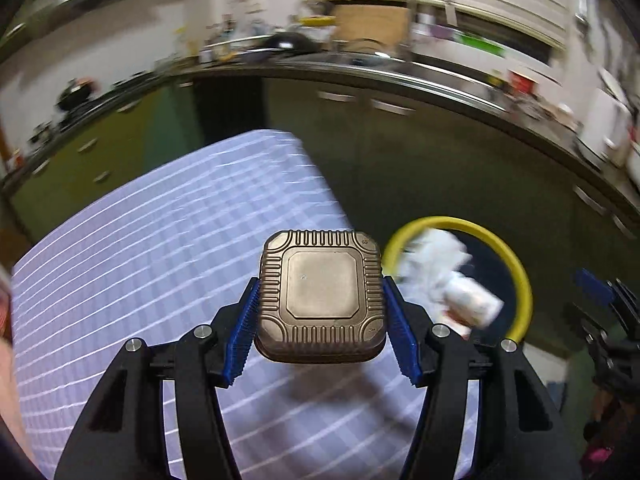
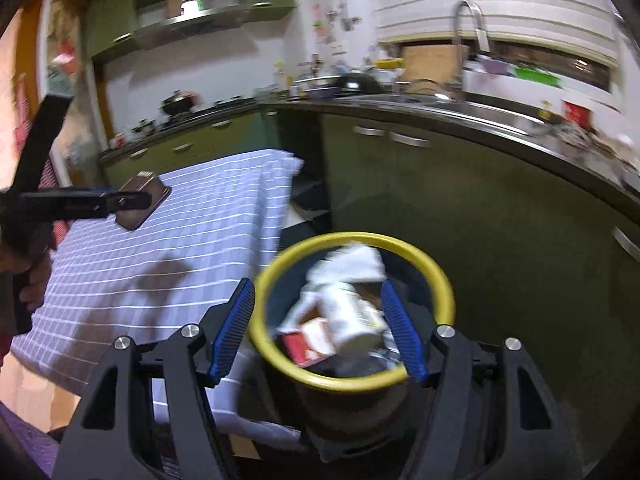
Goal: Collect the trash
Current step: 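Carry the brown dish over the bin and open the left gripper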
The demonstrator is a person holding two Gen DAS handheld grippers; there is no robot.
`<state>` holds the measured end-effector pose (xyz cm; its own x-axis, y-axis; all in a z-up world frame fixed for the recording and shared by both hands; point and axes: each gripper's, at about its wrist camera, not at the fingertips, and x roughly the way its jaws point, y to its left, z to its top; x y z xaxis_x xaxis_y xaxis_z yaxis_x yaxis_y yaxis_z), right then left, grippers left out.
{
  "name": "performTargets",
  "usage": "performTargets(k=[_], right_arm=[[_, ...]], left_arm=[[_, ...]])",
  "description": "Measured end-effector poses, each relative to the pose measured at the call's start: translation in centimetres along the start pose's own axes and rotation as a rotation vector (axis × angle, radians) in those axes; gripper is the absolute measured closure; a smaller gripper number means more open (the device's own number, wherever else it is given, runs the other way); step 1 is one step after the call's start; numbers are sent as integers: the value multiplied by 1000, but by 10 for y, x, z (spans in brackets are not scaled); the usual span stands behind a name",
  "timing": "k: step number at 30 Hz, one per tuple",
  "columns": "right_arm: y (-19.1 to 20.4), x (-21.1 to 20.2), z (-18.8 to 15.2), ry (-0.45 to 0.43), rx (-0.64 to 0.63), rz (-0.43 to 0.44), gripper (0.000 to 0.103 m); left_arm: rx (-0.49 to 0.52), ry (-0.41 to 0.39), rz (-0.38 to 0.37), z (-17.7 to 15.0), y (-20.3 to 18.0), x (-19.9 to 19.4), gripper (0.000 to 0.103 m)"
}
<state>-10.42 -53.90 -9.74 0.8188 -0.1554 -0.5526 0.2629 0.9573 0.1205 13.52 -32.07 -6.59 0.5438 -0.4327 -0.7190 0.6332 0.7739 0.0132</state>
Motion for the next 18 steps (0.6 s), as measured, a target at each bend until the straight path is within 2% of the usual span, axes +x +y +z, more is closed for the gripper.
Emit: performTargets(k=[4, 10, 18], right_arm=[[-29, -6, -4, -14, 64, -47, 40], [-52, -10, -13, -23, 95, -79, 40], [-72, -13, -21, -28, 132, -95, 39]], left_arm=[[55, 45, -97, 13, -50, 19, 44], [134, 99, -181, 27, -117, 46, 44], [195, 193, -238, 44, -173, 103, 44]])
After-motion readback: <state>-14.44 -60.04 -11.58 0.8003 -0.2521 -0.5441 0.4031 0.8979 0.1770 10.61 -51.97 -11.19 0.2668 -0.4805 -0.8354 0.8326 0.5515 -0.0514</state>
